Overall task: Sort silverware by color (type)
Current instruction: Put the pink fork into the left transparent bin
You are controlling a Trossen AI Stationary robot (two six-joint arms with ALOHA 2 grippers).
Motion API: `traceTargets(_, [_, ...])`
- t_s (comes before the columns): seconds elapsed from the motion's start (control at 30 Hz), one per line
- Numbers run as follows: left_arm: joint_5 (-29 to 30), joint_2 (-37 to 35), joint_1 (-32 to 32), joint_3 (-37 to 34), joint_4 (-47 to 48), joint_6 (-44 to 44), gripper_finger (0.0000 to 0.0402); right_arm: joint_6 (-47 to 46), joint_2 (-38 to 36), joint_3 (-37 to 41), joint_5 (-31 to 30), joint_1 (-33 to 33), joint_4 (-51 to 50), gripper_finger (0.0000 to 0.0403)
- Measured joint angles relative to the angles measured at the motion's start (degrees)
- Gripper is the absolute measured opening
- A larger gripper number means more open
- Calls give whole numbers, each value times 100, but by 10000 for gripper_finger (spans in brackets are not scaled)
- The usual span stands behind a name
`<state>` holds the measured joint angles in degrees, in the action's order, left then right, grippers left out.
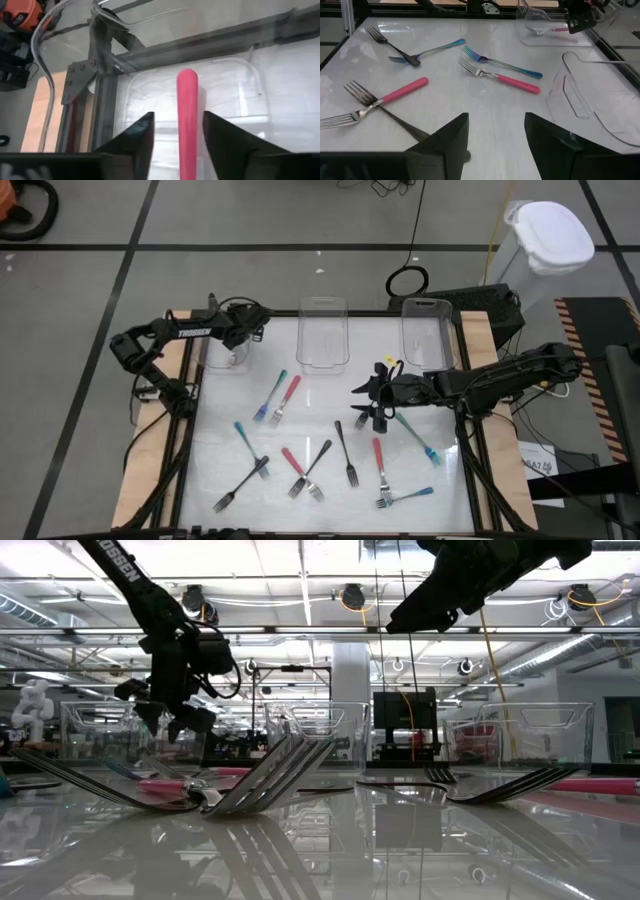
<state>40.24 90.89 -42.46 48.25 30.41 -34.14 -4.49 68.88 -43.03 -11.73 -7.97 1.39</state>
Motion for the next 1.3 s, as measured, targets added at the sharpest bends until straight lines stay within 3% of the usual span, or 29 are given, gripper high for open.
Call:
traceTargets(0.13, [-226,-46,0,4,-12,439,216,-83,0,0,2,-2,0,190])
traceTargets(0.27, [-292,-304,91,0,219,772,227,-86,0,0,2,-2,0,190])
traceTargets(0.57, [-278,-1983,820,0,771,751,228,-85,2,0,1,-2,1,190])
traceTargets(0.93, [-268,-3762,2937,0,762,329,228,-79,4,0,0,-2,2,190])
traceTargets(1.3, [562,-3701,5490,0,714,-180,228,-416,4,0,0,-62,-126,190])
